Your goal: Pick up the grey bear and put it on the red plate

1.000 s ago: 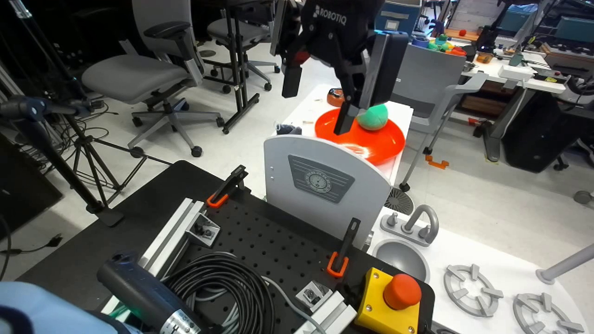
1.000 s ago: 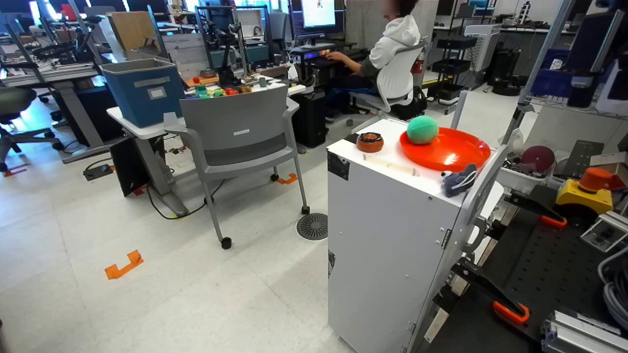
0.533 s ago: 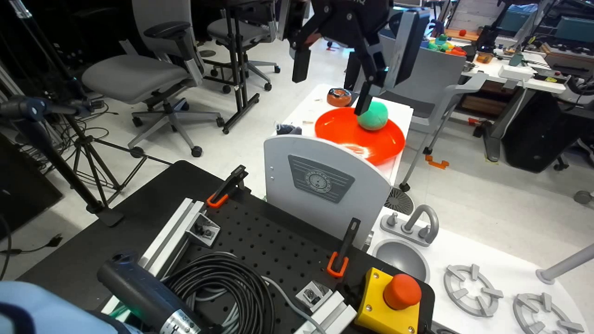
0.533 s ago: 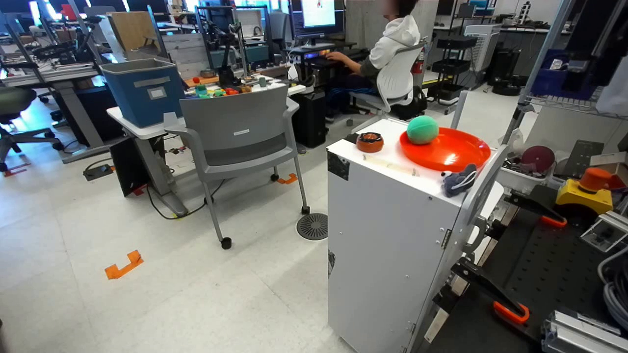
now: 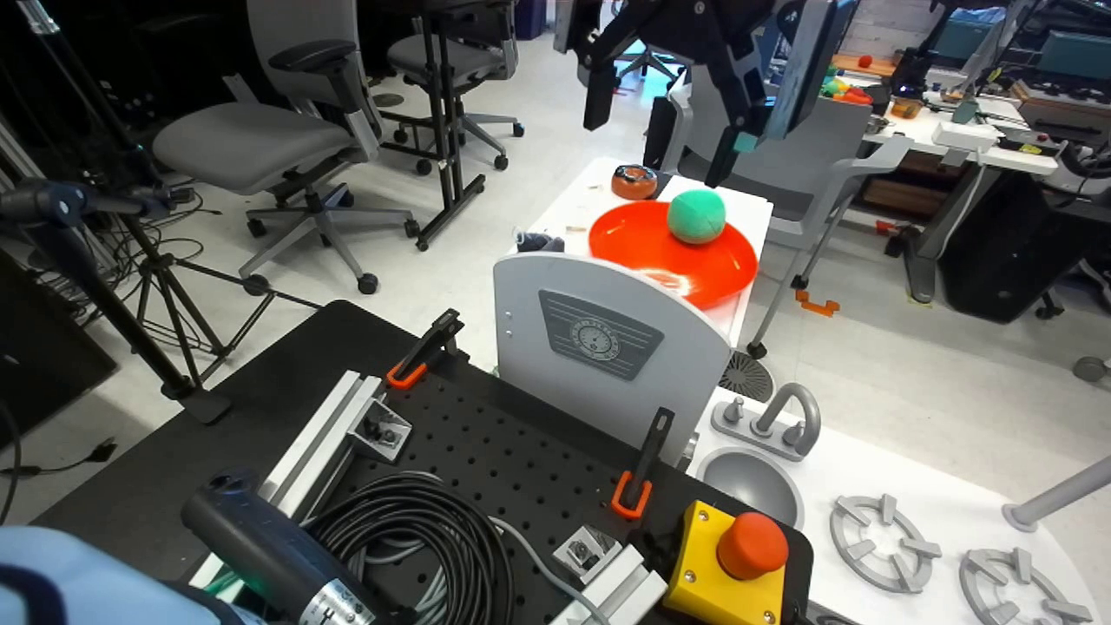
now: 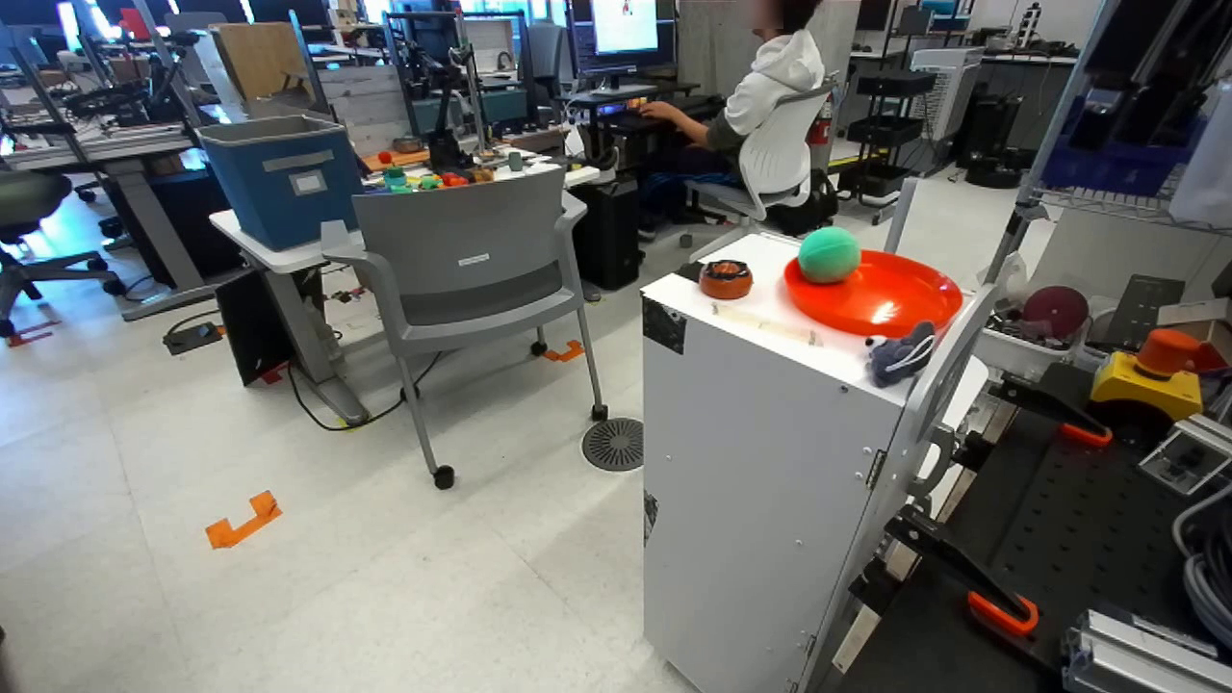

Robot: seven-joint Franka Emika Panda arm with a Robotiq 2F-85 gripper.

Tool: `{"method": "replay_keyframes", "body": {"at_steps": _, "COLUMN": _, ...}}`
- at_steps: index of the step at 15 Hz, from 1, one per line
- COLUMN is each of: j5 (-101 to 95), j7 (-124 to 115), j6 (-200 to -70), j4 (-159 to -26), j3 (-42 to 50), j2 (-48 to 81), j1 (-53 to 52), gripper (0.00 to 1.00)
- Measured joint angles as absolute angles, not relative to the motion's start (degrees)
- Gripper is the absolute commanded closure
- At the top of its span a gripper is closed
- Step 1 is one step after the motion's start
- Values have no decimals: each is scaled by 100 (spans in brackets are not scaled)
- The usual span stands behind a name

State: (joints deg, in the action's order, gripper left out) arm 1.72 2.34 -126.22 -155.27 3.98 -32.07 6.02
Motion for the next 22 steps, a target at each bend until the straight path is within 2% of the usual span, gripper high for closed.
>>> {"method": "replay_keyframes", "body": {"at_steps": 15, "j5": 256, "j7": 58, "j6": -12577, "j4": -15104, "j3": 467, "j2": -3177, "j1": 545, "gripper": 0}}
{"method": "replay_keyframes", "body": {"at_steps": 22, "j5": 694, "j7": -124, "j6": -11930, "j4": -14165, "j3": 578, "j2": -2430, "j1": 547, "gripper": 0}}
